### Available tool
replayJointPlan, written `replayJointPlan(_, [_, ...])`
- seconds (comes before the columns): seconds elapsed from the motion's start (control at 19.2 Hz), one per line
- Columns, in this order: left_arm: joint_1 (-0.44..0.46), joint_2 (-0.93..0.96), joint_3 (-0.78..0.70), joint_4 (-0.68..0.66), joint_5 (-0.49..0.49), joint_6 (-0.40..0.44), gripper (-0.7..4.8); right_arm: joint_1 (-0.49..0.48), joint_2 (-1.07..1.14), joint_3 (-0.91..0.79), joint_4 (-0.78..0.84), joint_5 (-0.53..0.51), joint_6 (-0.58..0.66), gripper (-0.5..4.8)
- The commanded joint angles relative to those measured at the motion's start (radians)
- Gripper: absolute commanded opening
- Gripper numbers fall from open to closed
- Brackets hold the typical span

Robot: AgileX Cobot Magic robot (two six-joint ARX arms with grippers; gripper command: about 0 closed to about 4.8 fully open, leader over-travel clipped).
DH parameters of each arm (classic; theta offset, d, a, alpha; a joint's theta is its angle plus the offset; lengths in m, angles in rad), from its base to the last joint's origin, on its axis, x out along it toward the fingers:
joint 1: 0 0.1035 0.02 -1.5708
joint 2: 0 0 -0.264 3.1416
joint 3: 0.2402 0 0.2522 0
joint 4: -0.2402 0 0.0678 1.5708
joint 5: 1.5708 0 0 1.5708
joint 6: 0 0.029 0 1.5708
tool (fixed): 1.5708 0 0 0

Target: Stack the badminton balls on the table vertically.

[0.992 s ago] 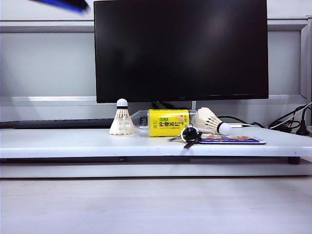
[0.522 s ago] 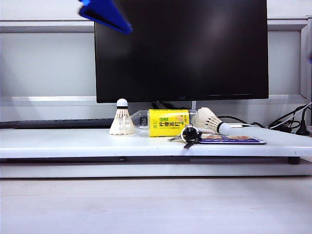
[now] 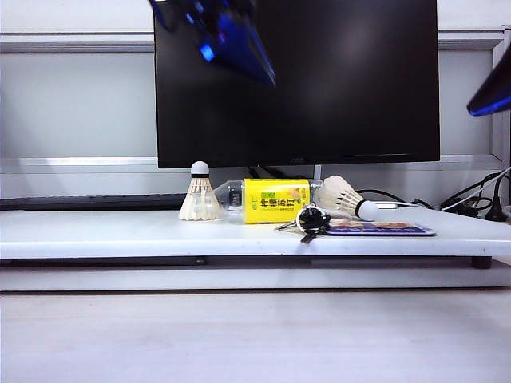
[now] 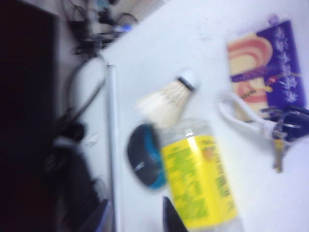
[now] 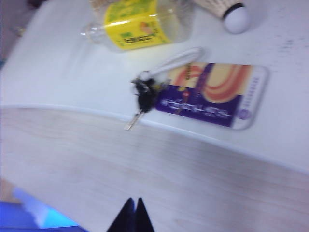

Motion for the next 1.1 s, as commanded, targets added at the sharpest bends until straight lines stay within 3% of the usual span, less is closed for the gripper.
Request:
replayJointPlan(0.05, [-0.016, 0.102, 0.102, -0.026, 0.010, 0.065, 1.47, 0.000, -0.003, 0.007, -0.052, 0.013, -0.019, -0.01])
replayJointPlan(0.21, [-0.032, 0.178, 0.160, -0.025, 0.048, 0.092, 1.46, 0.000, -0.003, 0.008, -0.072, 0.013, -0.019, -0.01])
replayJointPlan(0.31, [-0.066, 0.212, 0.163, -0.022, 0.041, 0.181, 1.46, 0.000, -0.003, 0.008, -0.081, 0.013, -0.024, -0.01])
replayJointPlan(0.47, [-0.104, 0.252, 0.163, 0.030, -0.035, 0.269, 1.46, 0.000, -0.003, 0.008, -0.082, 0.010, -0.034, -0.01])
replayJointPlan(0.89, [-0.141, 0.334, 0.164, 0.194, -0.073, 0.287, 1.22, 0.000, -0.003, 0.008, -0.107, 0.002, -0.093, -0.01])
replayJointPlan(1.04, [-0.141, 0.339, 0.164, 0.291, -0.064, 0.077, 1.21, 0.000, -0.003, 0.008, -0.094, 0.035, -0.130, -0.01])
replayJointPlan(1.1, [-0.139, 0.337, 0.164, 0.352, -0.071, -0.047, 1.21, 0.000, -0.003, 0.008, -0.082, 0.056, -0.130, -0.01])
